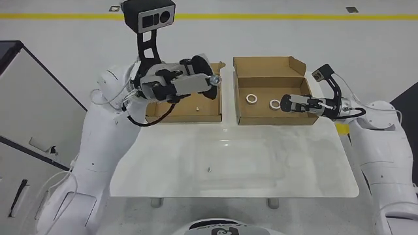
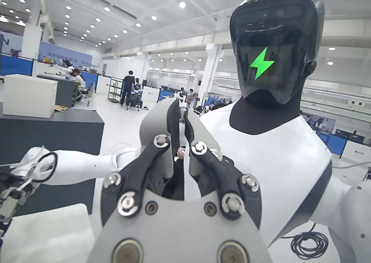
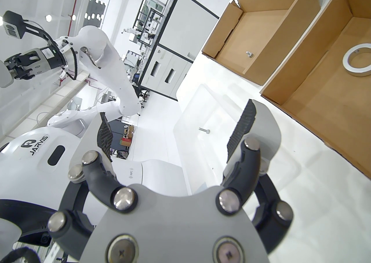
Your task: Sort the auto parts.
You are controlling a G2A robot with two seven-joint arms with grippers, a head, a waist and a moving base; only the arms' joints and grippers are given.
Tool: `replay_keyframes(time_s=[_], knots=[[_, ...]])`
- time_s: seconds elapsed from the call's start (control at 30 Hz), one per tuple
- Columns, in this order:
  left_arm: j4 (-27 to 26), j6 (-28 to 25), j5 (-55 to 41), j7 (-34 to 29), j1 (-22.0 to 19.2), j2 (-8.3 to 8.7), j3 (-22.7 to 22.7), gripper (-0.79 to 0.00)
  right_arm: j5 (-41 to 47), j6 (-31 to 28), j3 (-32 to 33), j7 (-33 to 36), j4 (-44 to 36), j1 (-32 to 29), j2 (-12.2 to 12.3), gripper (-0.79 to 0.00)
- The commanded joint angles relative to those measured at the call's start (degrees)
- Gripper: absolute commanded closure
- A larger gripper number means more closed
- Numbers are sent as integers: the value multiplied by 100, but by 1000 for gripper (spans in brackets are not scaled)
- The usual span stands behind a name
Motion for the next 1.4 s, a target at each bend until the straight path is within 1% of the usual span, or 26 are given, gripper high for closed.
replay_keyframes(time_s=[0.0,0.1,0.23,0.33,0.43,0.63,0.93,1.03,1.17,1.27,1.37], knots=[[-84,-20,-454,21,27,-25,45,0,2,0,0,0,0,0,0,-785],[-186,-1,-1139,1,73,-75,64,0,2,0,0,0,0,0,0,-785],[-260,56,-1684,-57,135,-157,-34,0,2,0,0,0,0,0,0,-785],[-250,170,-1739,-171,174,-215,-150,0,2,0,0,0,0,0,0,-785],[-235,261,-1550,-261,201,-262,-265,0,2,0,0,0,0,0,0,-785],[-153,313,-561,-313,231,-295,-435,0,2,0,0,0,0,0,0,-785],[-101,258,184,-257,238,-296,-386,0,2,0,0,0,0,0,0,-785],[-114,222,10,-221,256,-305,-340,0,2,0,0,0,0,0,0,-785],[-208,219,-662,-219,283,-340,-281,0,2,0,0,0,0,0,0,-785],[-238,341,-1123,-341,291,-373,-276,0,2,0,0,0,0,0,0,-785],[-232,432,-1370,-432,304,-415,-309,0,2,0,0,0,0,0,0,-785]])
